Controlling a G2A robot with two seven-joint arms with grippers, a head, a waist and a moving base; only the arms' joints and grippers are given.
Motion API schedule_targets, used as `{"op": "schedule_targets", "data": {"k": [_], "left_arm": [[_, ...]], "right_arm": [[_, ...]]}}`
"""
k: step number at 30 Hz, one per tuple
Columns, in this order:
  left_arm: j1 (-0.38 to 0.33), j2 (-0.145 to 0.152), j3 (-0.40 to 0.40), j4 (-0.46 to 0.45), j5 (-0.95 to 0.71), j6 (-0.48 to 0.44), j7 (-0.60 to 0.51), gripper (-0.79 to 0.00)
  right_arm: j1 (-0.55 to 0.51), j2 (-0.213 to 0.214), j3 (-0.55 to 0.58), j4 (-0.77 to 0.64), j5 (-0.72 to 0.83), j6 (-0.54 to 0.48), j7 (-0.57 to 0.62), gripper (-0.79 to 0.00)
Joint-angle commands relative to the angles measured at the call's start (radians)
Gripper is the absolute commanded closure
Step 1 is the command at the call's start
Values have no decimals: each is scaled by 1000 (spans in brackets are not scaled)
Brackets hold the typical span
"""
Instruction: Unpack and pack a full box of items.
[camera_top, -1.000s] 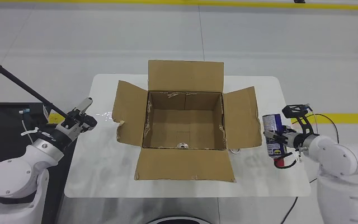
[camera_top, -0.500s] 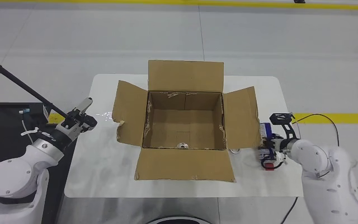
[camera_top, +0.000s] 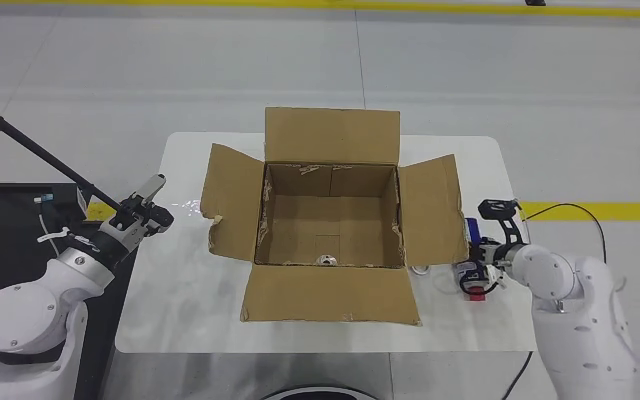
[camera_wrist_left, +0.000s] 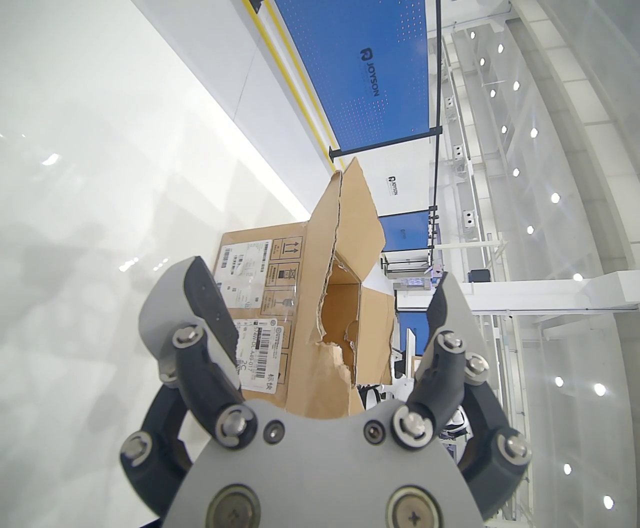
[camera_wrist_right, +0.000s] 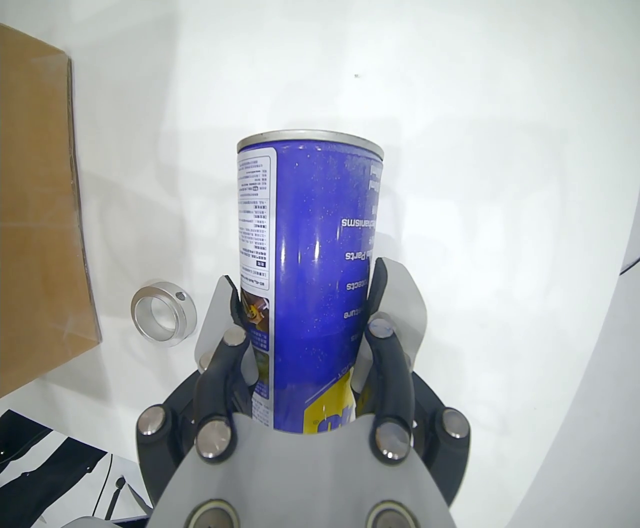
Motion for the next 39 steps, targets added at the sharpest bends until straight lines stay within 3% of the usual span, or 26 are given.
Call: {"op": "schedule_targets", "data": {"k": [1,3,7,14,19,32,39], "left_arm": [[0,0,0,0,0,0,0,-785],[0,0,0,0,0,0,0,-785],[0,0,0,0,0,0,0,-785],[0,0,0,0,0,0,0,-785],[0,0,0,0,0,0,0,-785],[0,0,0,0,0,0,0,-785],[0,0,0,0,0,0,0,-785]], "right_arm": [[-4,2,0,-5,0,1,-1,-249],[-8,4,3,-12,0,3,0,-323],[-14,9,9,-29,-5,6,7,-382],[-17,15,11,-44,-2,8,16,-594],[-12,19,5,-42,-2,7,17,-637],[-12,28,-5,-44,11,14,20,-625],[-22,34,1,-64,18,17,11,-674]]}}
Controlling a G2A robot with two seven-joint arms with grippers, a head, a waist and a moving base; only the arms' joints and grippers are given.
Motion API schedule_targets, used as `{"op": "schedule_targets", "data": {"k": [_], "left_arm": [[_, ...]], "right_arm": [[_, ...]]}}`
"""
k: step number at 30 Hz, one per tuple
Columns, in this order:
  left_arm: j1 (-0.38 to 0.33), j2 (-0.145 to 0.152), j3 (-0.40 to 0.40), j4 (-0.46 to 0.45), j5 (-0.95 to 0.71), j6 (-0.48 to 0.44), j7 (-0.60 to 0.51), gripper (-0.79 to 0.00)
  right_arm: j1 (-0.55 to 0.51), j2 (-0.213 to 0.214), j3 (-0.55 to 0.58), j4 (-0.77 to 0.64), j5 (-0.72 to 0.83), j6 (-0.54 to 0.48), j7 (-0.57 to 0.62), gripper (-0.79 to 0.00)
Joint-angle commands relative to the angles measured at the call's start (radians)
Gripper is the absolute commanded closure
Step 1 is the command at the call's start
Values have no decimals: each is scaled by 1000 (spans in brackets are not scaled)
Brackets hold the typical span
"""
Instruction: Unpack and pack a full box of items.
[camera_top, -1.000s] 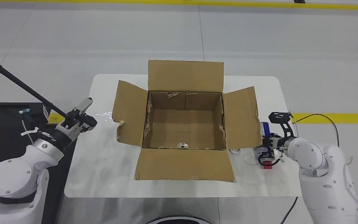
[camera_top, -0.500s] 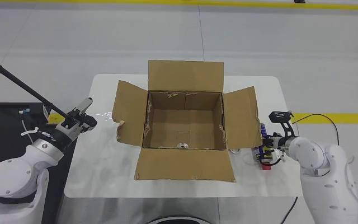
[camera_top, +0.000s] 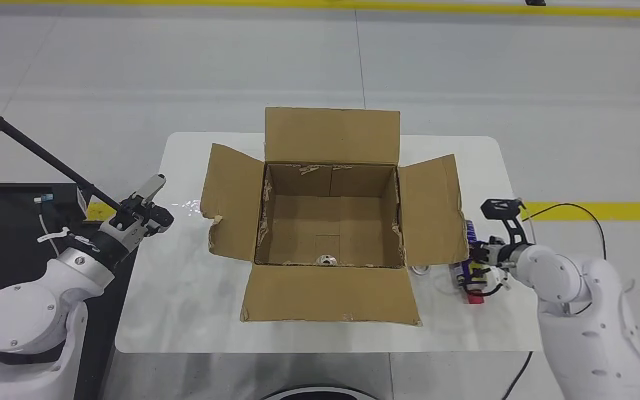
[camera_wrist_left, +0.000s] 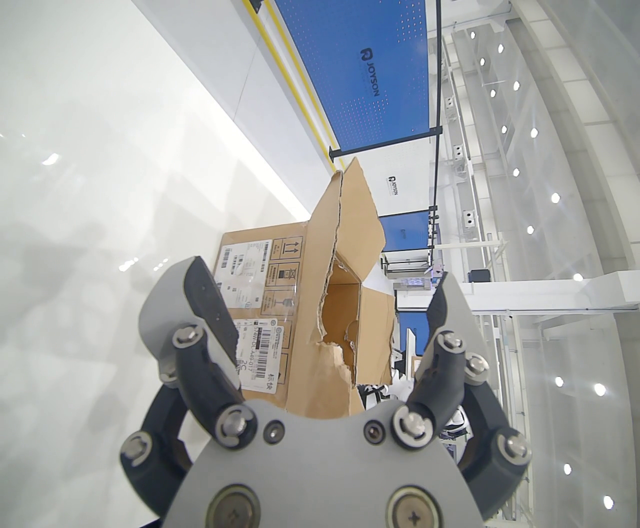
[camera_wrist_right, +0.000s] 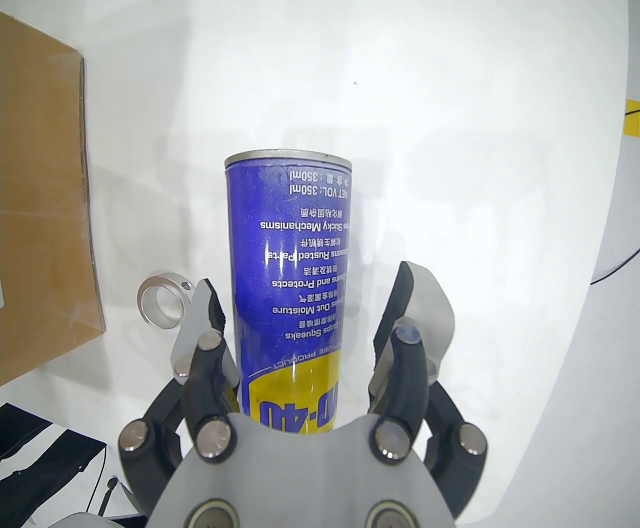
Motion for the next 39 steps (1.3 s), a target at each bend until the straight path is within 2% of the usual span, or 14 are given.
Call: {"op": "schedule_targets", "data": {"k": [1,13,15,25,31,39], "left_arm": [[0,0,0,0,0,0,0,-785],[0,0,0,0,0,0,0,-785],[0,0,0,0,0,0,0,-785],[0,0,0,0,0,0,0,-785],[0,0,0,0,0,0,0,-785],[0,0,0,0,0,0,0,-785]], "right_arm": [[-2,2,1,-6,1,-1,-1,-683],[-4,14,34,-61,-16,22,-21,-736],[-9,18,58,-99,-27,26,-27,-785],[11,36,149,-359,-73,16,-35,-785],[78,37,67,-444,-12,-43,-52,-785],[229,29,-124,-423,62,-100,-102,-785]]}}
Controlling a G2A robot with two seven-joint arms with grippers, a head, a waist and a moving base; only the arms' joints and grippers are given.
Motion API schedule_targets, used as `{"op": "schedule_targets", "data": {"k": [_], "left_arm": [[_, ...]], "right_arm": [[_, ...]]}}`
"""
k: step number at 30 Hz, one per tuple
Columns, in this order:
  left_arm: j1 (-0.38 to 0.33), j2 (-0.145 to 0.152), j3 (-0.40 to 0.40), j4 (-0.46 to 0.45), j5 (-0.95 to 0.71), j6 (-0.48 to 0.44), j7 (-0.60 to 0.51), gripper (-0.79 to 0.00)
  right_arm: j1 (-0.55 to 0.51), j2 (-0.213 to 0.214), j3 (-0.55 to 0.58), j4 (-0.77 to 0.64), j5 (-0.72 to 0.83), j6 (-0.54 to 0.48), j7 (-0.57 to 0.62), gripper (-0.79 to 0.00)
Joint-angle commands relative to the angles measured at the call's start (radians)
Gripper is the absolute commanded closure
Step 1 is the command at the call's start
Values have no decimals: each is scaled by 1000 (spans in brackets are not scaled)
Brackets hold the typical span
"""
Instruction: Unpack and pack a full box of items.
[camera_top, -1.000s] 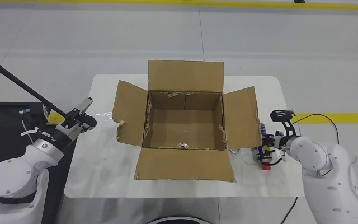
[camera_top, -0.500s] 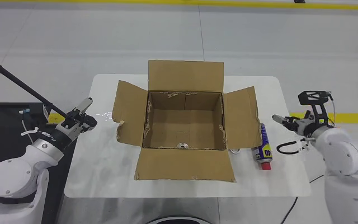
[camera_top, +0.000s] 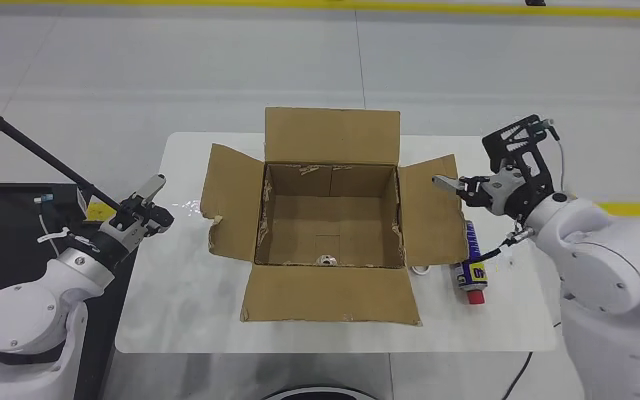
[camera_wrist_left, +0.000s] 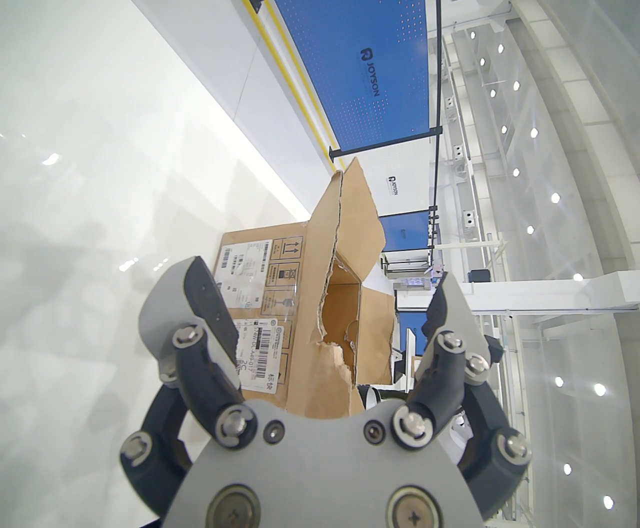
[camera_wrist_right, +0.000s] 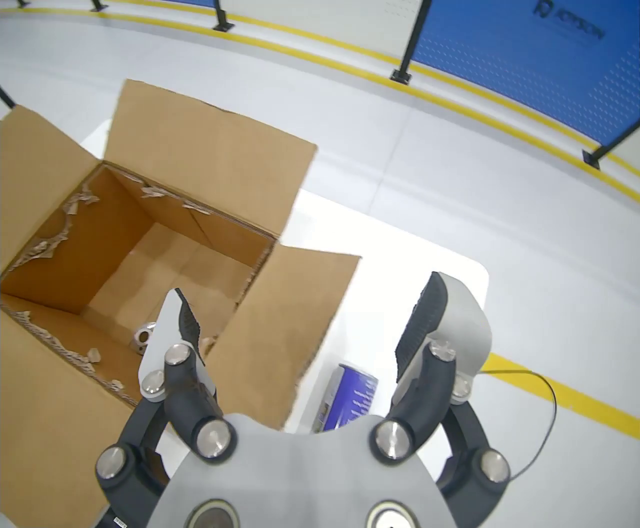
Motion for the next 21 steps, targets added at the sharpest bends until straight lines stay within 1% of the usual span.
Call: {"op": "schedule_targets", "data": {"k": [1,21], "left_arm": [[0,0,0,0,0,0,0,-785],[0,0,0,0,0,0,0,-785]], "right_arm": [[37,-2,-41,14,15,-4,1,-785],[40,-3,-51,14,19,-7,-2,-785]]}}
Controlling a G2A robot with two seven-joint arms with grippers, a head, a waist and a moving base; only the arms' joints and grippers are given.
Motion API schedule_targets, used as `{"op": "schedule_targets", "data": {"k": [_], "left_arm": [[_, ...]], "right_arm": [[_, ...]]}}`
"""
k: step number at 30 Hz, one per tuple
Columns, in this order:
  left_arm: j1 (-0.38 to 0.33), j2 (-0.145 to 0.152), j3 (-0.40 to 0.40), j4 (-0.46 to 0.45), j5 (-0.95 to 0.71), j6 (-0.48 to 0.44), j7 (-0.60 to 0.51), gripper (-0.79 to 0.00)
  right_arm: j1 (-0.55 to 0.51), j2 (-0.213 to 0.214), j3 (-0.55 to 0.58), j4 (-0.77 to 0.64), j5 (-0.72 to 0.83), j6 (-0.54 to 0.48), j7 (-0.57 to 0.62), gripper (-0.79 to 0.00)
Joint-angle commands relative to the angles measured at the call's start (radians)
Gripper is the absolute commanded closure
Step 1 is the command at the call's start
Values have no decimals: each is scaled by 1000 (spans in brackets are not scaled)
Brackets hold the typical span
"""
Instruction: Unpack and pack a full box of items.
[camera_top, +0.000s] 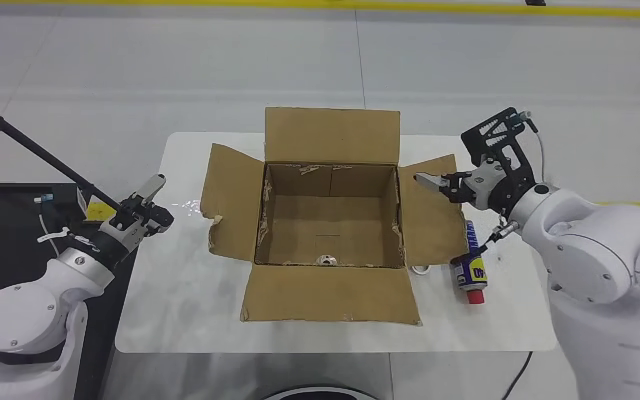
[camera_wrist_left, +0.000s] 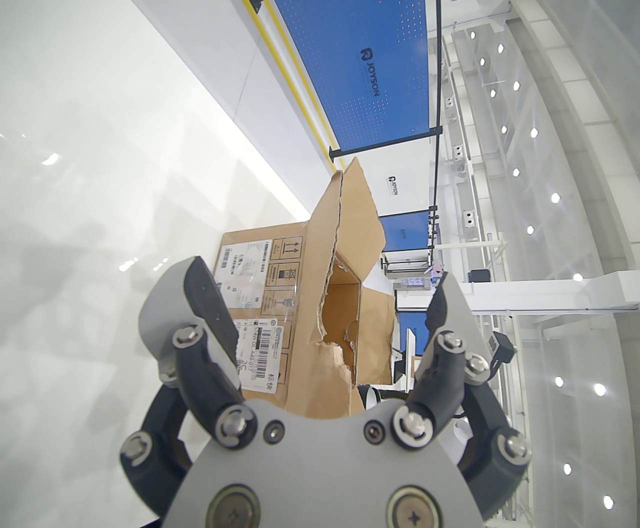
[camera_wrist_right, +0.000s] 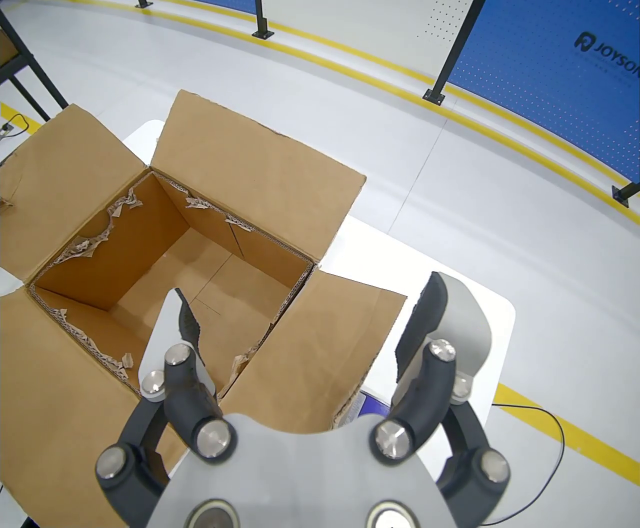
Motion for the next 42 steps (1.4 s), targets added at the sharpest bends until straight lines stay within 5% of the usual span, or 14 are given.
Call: {"op": "schedule_targets", "data": {"k": [1,15,26,33,42], "left_arm": [[0,0,0,0,0,0,0,-785],[-58,7,33,48,30,-5,-9,-785],[-72,7,50,71,9,-18,1,-785],[-72,7,50,71,9,-18,1,-785],[-72,7,50,71,9,-18,1,-785]], "right_arm": [[-9,-1,-14,-3,-1,-10,-23,-785],[129,-17,-202,122,2,-37,-35,-785],[403,-69,-482,280,70,-133,50,-785],[562,-129,-682,428,118,-110,141,-785],[569,-132,-691,435,114,-104,147,-785]]}}
